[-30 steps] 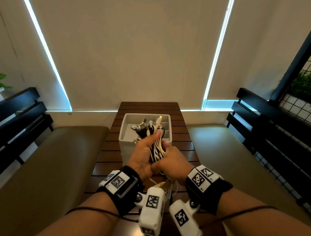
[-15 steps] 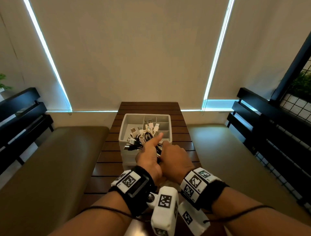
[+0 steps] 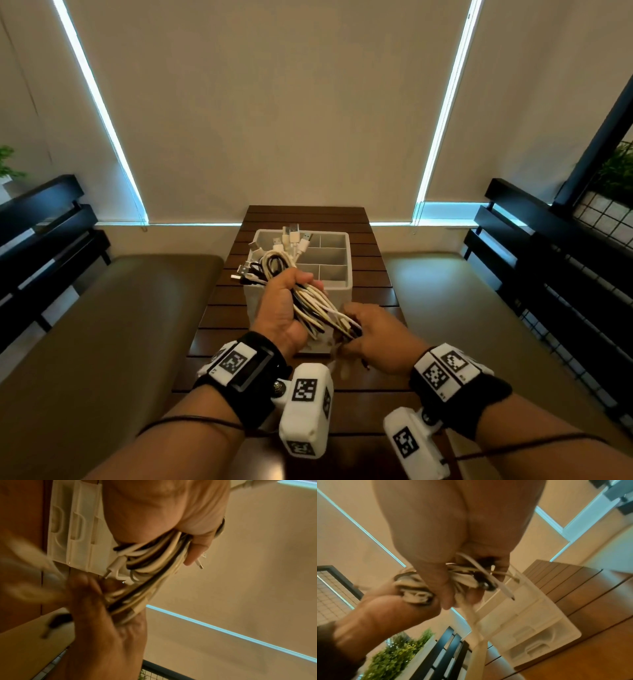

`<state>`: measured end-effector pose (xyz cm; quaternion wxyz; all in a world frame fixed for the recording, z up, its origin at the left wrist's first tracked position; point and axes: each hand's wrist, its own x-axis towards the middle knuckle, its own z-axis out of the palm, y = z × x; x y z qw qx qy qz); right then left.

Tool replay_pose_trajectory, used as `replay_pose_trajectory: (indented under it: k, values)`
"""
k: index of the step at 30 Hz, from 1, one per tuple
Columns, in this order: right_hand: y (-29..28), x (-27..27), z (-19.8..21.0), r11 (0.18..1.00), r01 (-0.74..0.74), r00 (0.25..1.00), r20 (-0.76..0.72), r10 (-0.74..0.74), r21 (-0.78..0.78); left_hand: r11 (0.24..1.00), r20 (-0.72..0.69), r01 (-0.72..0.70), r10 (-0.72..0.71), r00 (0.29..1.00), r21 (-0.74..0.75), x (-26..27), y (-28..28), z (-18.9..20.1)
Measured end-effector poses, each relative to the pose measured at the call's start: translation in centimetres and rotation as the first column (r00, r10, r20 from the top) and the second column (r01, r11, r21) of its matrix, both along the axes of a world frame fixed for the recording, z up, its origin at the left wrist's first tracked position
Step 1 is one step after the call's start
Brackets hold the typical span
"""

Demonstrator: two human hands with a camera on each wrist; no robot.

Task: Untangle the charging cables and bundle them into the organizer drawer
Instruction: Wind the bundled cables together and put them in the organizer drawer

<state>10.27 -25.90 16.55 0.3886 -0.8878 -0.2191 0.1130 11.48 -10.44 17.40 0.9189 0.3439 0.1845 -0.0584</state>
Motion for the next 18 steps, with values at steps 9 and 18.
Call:
replay_pose_trajectory:
  k: [9,18]
  values:
    - [-1.4,-0.4,2.2,0.962,-0.258,0.962,-0.118,0.248,-0.084,0.981,0.124,0.192,-0.195,0.973,0.036,-0.2,2.0,1.1]
    - [0.1,-0.3,2.4,0.943,-0.323,0.936,-0.171,0.307,-0.077,0.939,0.193,0.308,-0.335,0.922,0.156,-0.7,1.9,1.5]
